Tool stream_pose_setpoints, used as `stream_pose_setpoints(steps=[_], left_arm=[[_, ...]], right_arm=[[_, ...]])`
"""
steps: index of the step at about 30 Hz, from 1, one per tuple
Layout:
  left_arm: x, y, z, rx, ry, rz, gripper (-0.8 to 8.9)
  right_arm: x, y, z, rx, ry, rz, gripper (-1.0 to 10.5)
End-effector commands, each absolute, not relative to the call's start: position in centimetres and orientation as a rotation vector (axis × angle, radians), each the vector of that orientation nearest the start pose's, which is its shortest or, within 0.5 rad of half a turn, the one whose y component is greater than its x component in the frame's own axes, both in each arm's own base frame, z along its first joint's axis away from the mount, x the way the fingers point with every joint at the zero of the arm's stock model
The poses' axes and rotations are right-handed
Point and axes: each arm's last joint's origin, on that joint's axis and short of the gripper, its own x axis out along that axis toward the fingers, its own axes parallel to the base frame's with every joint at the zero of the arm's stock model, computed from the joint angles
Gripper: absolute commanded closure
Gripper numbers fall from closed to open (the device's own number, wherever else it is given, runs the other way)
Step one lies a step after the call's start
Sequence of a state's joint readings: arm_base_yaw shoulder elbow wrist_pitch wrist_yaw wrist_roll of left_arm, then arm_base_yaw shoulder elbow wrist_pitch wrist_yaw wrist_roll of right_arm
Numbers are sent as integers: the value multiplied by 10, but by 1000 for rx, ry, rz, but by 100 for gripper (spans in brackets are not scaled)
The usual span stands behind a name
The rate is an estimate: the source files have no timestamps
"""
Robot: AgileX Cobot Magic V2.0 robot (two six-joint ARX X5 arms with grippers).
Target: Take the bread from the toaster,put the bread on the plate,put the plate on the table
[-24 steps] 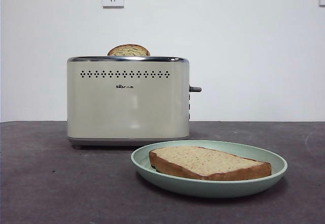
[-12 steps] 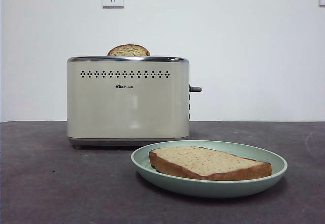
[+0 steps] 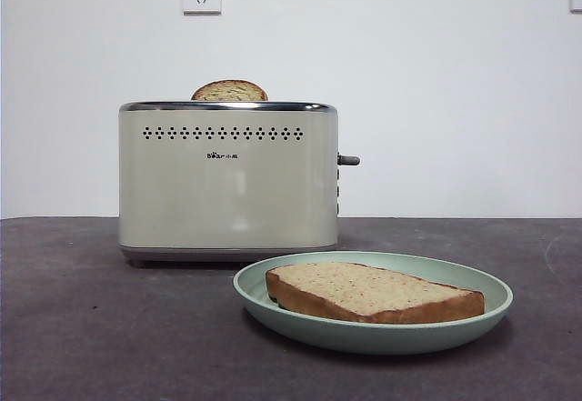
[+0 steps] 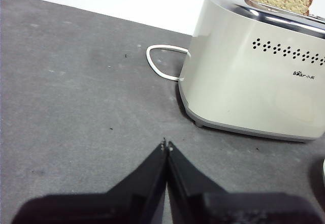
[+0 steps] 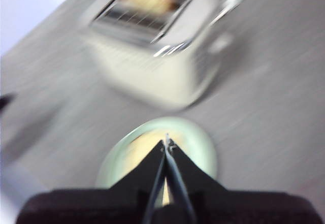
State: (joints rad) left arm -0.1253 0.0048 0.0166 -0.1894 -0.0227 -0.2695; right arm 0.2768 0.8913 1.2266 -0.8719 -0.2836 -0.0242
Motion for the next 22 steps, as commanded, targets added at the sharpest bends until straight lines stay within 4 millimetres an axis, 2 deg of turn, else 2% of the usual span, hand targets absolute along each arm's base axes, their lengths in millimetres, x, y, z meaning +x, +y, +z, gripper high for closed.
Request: stream_pose_setpoints(steps=[1, 3, 6, 11, 16, 19, 22], left_arm=[[95, -11, 147, -240, 193, -74, 817], [95, -11, 147, -240, 194, -74, 817], [95, -11, 147, -240, 194, -74, 817], [95, -11, 147, -240, 194, -74, 817], [95, -11, 147, -240, 194, -74, 817], [95, -11, 147, -240, 194, -74, 817], [95, -11, 147, -240, 194, -74, 817]], right_arm=[[152, 38, 393, -82, 372, 469, 946], [153, 30, 382, -40, 295, 413, 946], [152, 17, 348, -8, 232, 323, 946], [136, 5, 263, -3, 201, 241, 946], [116, 5, 196, 2, 170, 236, 946], [109, 5, 169, 37, 175, 231, 946], [106, 4, 154, 69, 174, 196, 946]])
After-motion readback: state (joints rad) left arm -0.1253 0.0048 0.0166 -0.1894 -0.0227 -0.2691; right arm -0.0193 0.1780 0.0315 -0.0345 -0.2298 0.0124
